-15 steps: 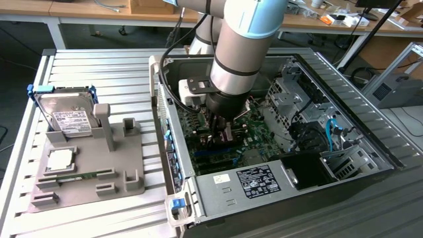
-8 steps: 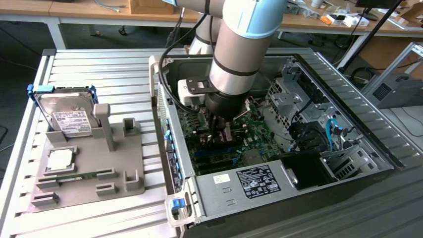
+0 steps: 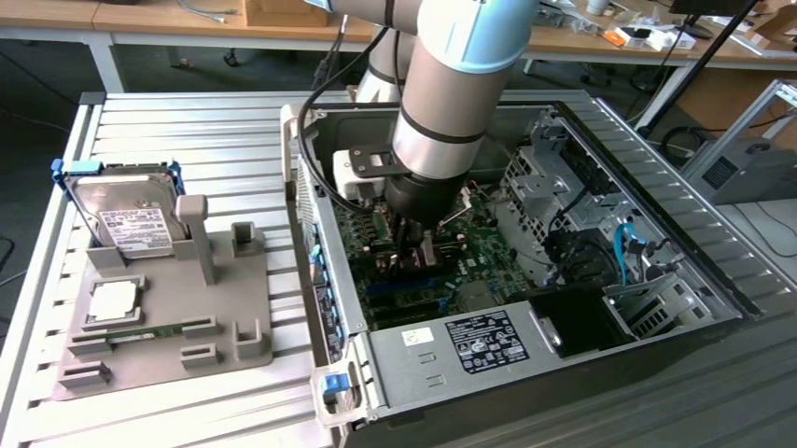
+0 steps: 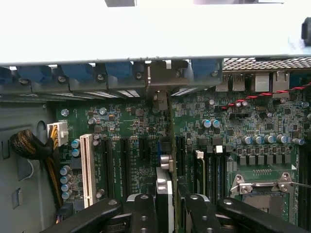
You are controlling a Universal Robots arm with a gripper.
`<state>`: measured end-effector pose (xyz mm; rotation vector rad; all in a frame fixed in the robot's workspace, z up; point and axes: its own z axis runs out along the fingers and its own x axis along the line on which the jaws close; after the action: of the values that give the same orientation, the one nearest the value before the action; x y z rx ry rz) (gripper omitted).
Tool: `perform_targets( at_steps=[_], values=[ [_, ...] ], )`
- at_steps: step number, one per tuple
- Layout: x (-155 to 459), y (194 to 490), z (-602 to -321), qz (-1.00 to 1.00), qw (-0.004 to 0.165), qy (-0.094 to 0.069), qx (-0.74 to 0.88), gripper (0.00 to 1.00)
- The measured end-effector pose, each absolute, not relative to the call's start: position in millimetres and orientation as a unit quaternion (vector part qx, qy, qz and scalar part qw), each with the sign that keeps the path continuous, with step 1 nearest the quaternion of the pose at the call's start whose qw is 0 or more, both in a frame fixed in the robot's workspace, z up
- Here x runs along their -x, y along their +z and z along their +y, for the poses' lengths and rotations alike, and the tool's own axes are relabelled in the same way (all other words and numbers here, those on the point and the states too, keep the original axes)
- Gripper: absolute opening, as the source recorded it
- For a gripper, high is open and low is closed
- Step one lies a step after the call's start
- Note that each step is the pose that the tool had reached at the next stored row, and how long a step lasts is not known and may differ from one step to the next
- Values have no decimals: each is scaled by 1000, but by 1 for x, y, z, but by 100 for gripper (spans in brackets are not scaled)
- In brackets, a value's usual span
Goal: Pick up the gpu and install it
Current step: 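Insert the gpu into the slot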
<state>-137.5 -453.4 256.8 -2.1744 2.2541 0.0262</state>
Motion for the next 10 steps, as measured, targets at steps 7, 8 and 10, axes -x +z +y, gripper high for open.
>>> perform_targets(
  at_steps=[7,8,10],
  values=[
    [137,257,-453,720,4,9,694,27],
    [137,257,-453,720,3,10,694,27],
    [138,257,-453,720,-2,14,694,27]
  ],
)
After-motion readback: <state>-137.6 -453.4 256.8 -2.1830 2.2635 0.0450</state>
